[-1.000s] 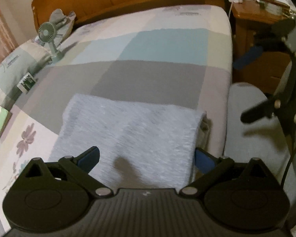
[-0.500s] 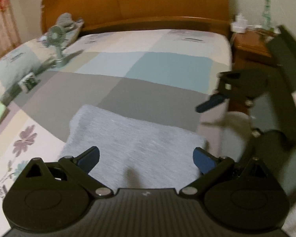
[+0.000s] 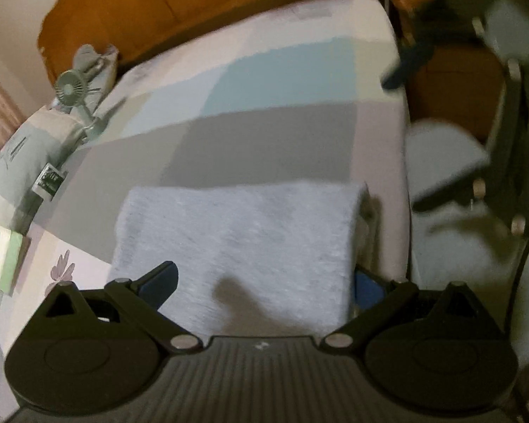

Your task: Fold clothes

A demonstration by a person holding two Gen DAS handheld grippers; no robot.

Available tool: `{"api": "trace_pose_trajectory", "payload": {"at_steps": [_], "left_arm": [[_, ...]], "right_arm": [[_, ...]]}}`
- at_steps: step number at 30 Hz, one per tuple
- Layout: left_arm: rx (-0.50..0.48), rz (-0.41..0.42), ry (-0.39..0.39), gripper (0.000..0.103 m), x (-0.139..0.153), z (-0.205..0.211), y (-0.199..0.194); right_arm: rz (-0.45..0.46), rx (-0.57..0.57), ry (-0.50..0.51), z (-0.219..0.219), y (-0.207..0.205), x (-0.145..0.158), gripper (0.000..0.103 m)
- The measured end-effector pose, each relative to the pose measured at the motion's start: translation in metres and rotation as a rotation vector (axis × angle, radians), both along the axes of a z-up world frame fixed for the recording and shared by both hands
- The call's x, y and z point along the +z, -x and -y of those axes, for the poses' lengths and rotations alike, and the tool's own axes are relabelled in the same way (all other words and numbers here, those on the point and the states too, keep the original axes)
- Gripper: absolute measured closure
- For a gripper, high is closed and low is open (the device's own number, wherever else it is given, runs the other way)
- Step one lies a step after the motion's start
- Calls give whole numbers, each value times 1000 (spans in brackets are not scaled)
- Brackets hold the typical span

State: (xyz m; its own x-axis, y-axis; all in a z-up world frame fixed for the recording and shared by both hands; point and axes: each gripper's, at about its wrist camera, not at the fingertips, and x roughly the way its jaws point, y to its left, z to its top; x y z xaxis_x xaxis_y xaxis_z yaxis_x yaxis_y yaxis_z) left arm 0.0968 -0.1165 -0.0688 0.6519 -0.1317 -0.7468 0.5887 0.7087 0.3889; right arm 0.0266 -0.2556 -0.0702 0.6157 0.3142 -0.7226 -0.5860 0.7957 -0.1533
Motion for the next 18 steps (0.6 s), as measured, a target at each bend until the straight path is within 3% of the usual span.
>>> {"api": "trace_pose_trajectory", "payload": {"at_steps": [5,10,14,18], "left_arm": [[85,6,95,2,19,-23,-12],[111,-13,152,2,24,-35,-16],[116,-14,173,2,26,-39,-14],[102,-35,218,2,26,-44,-12]], "right_arm": [[33,35,14,-15,-2,-6,4],[125,99,78,-48,-8,-11,4],[274,145,205,-77,-9,-26,4],[432,104,347,-70,-5,-36,5]]}}
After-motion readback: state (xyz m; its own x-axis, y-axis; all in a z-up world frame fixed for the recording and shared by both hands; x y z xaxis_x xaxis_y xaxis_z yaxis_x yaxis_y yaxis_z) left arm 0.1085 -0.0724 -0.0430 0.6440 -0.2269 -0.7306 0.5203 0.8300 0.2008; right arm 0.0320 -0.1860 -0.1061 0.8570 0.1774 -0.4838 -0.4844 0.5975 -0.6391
